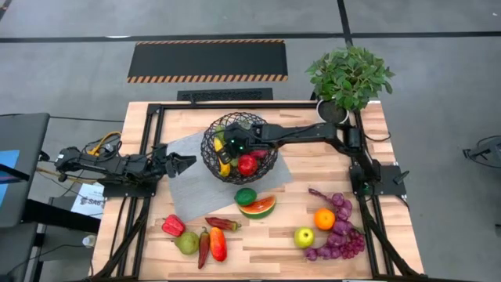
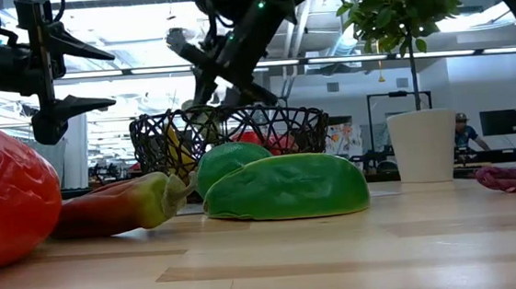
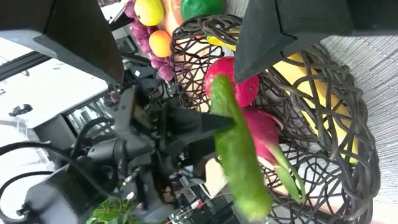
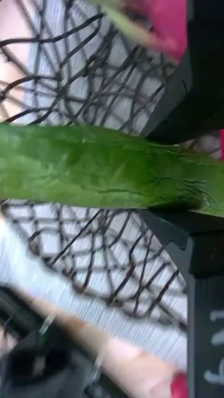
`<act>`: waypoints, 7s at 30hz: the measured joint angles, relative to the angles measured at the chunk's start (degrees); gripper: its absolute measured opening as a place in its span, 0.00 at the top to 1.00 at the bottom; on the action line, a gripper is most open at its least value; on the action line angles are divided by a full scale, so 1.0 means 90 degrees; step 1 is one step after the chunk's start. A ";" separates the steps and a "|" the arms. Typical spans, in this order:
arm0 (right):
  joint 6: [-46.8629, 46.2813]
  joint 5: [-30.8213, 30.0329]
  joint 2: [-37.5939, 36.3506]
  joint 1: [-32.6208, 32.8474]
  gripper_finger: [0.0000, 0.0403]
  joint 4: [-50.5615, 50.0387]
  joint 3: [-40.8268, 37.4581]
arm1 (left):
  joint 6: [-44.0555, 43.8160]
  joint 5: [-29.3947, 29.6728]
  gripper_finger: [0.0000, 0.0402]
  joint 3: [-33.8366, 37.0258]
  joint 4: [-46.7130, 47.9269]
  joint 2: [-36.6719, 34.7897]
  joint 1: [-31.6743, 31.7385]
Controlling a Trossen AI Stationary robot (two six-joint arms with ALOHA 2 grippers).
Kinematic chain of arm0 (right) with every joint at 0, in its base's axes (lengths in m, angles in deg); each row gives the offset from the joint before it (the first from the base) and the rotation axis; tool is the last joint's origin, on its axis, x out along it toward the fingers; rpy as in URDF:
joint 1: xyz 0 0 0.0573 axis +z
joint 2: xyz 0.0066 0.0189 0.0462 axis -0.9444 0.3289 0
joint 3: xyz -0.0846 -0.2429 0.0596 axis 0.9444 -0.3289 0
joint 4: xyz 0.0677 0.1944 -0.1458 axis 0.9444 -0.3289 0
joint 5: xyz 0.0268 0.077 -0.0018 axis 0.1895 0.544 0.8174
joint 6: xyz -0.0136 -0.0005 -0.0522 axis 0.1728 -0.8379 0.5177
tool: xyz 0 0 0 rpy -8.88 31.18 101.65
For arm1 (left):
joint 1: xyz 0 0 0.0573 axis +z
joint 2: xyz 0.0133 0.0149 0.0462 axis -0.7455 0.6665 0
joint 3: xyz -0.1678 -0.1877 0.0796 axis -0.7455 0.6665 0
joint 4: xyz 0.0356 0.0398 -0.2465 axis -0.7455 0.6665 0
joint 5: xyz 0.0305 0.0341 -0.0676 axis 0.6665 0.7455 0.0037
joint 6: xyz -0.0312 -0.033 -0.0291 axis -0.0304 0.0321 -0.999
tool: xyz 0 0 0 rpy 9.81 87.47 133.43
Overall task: Build produce basket
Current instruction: Put the cucumber into the wired basket, then put the watermelon into the wired basket, then put the orange into the wired basket
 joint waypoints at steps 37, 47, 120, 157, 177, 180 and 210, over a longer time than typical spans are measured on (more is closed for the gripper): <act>0.2068 0.0974 -0.2179 0.2944 0.34 -0.3111 -0.0718 | -0.0002 -0.0005 0.28 0.0000 0.0000 0.0002 -0.0002; 0.3322 0.1085 -0.0836 0.2877 0.34 -0.2355 -0.1021 | -0.0015 -0.0038 0.28 0.0000 0.0000 0.0050 -0.0001; 0.2874 0.1073 -0.1001 0.2997 0.61 -0.2593 -0.1030 | -0.0146 -0.0176 0.28 0.0002 0.0000 0.0170 -0.0002; -0.2165 0.0681 -0.0828 0.0140 0.56 0.1552 -0.1021 | -0.0134 -0.0043 0.28 0.0002 0.0002 0.0291 0.0000; -0.0558 0.2049 -0.1538 -0.0118 0.30 0.0780 -0.1010 | -0.0153 -0.0035 0.28 0.0002 0.0000 0.0291 0.0000; -0.0072 0.2330 -0.2159 0.0141 0.30 -0.0384 -0.1009 | -0.0148 -0.0033 0.28 0.0002 0.0000 0.0291 -0.0001; -0.4676 0.1131 -0.3577 0.4717 0.25 -0.4472 -0.3504 | -0.0127 0.0004 0.28 0.0002 0.0000 0.0326 0.0000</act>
